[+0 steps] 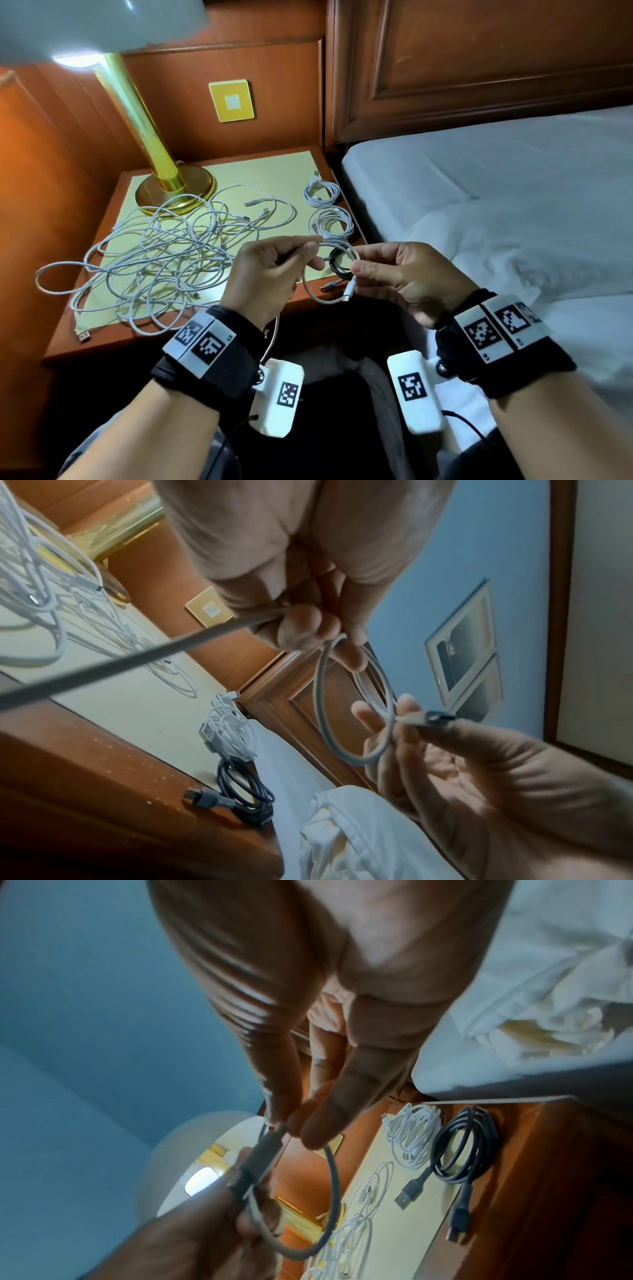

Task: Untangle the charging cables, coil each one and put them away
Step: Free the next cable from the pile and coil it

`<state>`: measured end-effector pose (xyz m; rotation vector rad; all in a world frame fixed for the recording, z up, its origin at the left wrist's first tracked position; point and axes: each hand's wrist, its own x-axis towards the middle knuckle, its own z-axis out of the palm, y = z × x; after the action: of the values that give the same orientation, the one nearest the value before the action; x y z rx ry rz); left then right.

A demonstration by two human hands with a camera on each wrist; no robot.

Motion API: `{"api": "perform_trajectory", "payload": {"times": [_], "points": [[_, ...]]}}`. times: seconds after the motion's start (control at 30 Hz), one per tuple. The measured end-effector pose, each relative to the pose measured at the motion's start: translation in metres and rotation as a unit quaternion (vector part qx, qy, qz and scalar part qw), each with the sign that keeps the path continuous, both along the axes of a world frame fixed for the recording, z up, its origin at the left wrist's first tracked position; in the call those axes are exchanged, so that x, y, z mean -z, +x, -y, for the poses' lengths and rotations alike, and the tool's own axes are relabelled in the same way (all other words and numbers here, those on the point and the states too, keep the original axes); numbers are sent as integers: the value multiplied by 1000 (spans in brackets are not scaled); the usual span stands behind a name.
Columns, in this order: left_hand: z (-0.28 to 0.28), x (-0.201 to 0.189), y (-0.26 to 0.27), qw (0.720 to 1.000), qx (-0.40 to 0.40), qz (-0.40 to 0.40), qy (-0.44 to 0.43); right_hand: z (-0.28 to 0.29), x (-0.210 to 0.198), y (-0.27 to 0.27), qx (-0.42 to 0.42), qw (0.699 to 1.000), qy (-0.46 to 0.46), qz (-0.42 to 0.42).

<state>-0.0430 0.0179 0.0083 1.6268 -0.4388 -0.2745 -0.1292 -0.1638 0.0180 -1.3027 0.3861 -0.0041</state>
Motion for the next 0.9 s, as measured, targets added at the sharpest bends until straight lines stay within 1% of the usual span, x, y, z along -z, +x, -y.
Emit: {"api": "perform_trajectory", "payload": {"times": [0.07,0.2,0.27,0.33,0.37,0.4,0.53,0.67,0.8,0.9], "points": [[0,-2,-1,1000,8,-9,-9,-3,2,0,10,999,-47,16],[-1,-4,-4,996,38,-74,-38,-11,4,0,7,991,-130,38],[-3,-5,-4,994,44,-91,-46,-11,6,0,6,970,-240,41],[-3,-5,-3,994,44,-92,-50,-8,9,1,-6,934,-355,35],[-3,-4,-3,994,44,-88,-49,-8,9,1,-12,925,-378,33],[-3,-3,-2,995,43,-81,-47,-7,10,1,-19,924,-380,32],[-4,-2,0,997,26,-48,-47,-6,5,1,-40,949,-310,35],[-4,-4,2,996,11,-57,-62,-6,-1,0,-53,966,-247,58],[-5,-2,2,995,10,-53,-78,-9,-4,-2,-74,964,-250,59],[-4,-2,1,992,13,-60,-107,-9,-4,-1,-72,967,-238,47]]}}
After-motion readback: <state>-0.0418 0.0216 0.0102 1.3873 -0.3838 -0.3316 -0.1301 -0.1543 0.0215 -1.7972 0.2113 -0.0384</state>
